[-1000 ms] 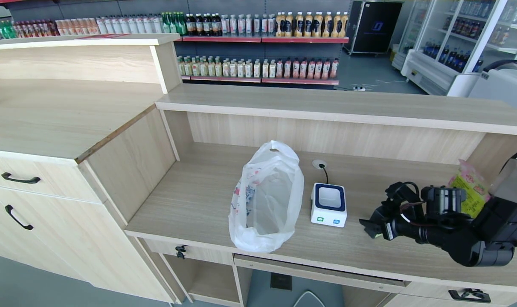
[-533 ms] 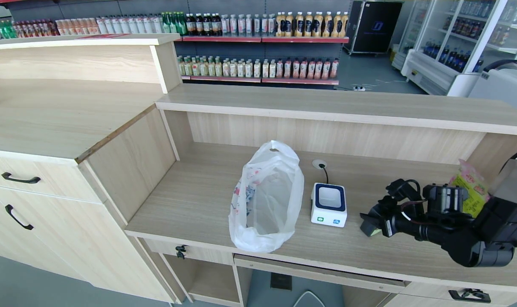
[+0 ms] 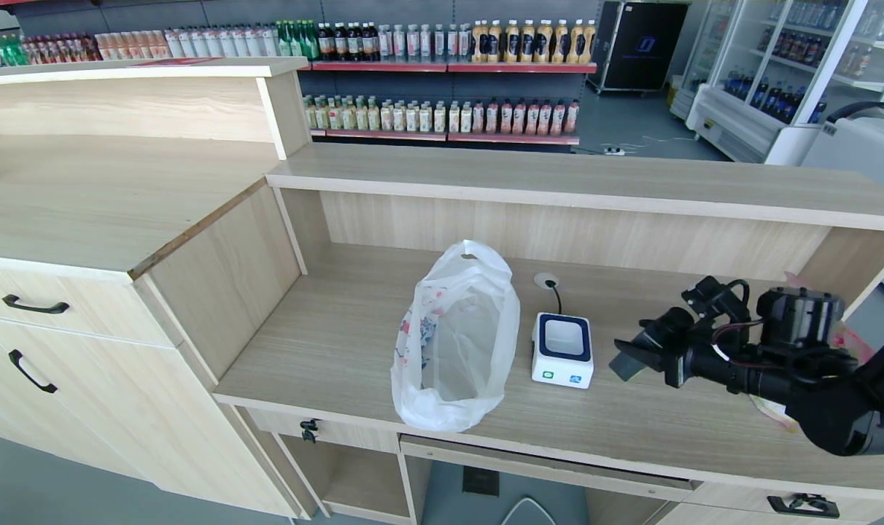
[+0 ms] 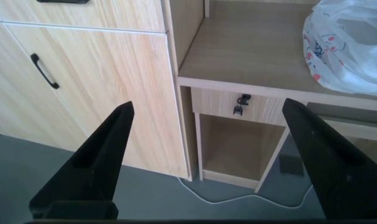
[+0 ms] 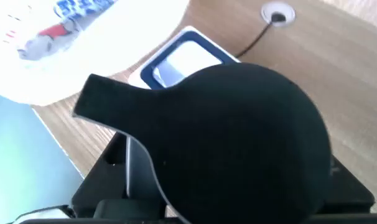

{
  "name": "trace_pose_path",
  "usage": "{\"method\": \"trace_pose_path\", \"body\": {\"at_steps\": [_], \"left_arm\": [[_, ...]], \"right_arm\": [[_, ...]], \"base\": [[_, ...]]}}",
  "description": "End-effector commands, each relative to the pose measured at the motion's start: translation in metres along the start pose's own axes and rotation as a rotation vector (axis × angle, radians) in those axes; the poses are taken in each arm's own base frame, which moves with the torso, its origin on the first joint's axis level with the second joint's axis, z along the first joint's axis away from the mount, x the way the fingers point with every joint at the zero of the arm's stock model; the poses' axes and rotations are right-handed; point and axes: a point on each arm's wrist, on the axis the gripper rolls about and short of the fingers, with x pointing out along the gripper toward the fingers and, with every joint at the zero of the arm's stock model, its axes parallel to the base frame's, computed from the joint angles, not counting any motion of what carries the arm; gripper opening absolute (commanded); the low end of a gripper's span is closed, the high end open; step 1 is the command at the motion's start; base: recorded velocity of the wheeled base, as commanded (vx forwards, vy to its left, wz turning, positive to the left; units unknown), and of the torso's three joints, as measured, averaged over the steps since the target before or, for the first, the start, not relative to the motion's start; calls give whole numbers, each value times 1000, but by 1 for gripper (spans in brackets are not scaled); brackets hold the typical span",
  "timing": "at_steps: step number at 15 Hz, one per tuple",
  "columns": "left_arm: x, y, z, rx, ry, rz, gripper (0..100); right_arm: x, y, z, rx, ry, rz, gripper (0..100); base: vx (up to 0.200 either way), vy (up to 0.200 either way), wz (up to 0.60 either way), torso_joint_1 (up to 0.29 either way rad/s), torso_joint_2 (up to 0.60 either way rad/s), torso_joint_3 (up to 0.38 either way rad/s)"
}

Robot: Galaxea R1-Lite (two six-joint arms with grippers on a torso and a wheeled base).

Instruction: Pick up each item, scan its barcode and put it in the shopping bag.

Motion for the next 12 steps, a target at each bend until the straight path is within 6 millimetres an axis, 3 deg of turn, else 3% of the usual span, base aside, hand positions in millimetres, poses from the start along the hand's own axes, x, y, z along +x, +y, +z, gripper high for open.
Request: {"method": "trace_pose_path", "body": {"at_steps": [1, 2, 5, 8, 9, 12], "left_arm": [[0, 0, 0, 0, 0, 1, 100], [0, 0, 0, 0, 0, 1, 100], [0, 0, 0, 0, 0, 1, 100], [0, 0, 0, 0, 0, 1, 100], [0, 0, 0, 0, 0, 1, 100], [0, 0, 0, 0, 0, 1, 100]], "right_arm": [[-39, 31, 101, -192, -343, 156, 0], [-48, 43, 132, -269, -482, 217, 0], [-38, 72, 174, -469, -716, 297, 0], [-18, 96, 186, -712, -845, 387, 0], [-11, 114, 189, -826, -939, 491, 0], [-4, 146, 206, -848, -1049, 562, 0]], "base": [[0, 0, 0, 0, 0, 0], [0, 0, 0, 0, 0, 0], [0, 0, 0, 0, 0, 0], [0, 0, 0, 0, 0, 0], [0, 0, 0, 0, 0, 0], [0, 0, 0, 0, 0, 0]]}}
